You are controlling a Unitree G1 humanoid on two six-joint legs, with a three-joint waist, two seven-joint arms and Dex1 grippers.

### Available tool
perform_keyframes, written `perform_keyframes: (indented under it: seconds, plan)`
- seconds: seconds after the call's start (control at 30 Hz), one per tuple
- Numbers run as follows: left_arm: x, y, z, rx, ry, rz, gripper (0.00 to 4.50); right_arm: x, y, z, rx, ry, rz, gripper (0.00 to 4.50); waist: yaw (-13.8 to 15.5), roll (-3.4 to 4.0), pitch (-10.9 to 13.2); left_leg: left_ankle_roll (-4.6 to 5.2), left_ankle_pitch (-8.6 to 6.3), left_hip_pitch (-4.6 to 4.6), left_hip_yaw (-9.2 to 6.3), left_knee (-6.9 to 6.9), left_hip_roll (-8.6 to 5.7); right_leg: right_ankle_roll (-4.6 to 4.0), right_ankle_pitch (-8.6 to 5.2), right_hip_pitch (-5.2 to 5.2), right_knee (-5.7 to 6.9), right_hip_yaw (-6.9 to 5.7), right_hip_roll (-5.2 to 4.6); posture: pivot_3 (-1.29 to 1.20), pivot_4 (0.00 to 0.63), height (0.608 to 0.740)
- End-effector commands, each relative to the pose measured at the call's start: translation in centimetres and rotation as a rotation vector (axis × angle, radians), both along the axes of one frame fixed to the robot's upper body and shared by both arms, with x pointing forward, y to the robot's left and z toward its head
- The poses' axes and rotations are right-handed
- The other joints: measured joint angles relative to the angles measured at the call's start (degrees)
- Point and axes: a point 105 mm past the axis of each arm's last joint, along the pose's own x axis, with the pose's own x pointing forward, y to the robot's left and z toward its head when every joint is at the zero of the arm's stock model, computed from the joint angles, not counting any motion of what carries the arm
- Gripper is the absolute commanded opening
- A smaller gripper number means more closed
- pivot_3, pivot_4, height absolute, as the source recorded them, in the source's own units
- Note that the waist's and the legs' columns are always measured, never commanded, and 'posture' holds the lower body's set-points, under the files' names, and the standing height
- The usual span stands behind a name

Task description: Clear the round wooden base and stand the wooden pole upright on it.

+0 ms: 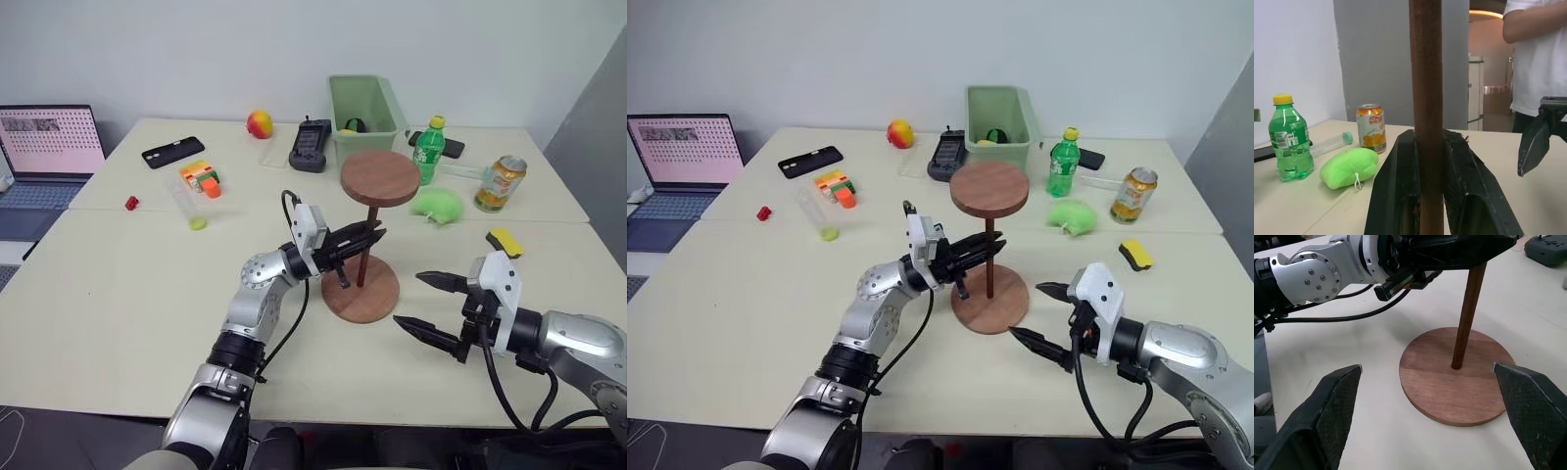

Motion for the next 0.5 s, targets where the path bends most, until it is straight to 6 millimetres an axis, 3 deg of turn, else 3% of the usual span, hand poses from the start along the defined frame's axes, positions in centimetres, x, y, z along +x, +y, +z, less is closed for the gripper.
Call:
perform_keyframes:
  seconds: [0.03,0.23,0.5]
  plan:
    - [0.9,2.9,-8.0,0.222,0.245,0.110,0.28,-0.1,0.3,0.9,0.016,-0.042,0.004,4.50,0.0,-0.04,-0.2,0.00,0.00,0.06,-0.01,-0.01,0.02,0.01,0.02,0.09,-0.06,-0.01,0.01,0.00,0.150,0.740]
    - [0.4,2.8,-8.5,0.240,0.245,0.080,0.28,-0.1,0.3,1.0,0.017,-0.042,-0.002,4.50,-0.1,-0.10,-0.6,0.00,-0.01,0.60,0.03,-0.09,0.09,0.25,0.02,0.60,-0.35,0.14,0.09,0.00,0.150,0.740]
    - [0.2,2.0,-5.8,0.194,0.212,0.038,0.28,-0.1,0.3,1.1,0.013,-0.042,0.008,4.50,-0.2,0.02,-0.6,-0.01,-0.01,0.56,0.05,-0.15,0.12,0.26,0.01,0.55,-0.41,0.17,0.11,0.00,0.150,0.740]
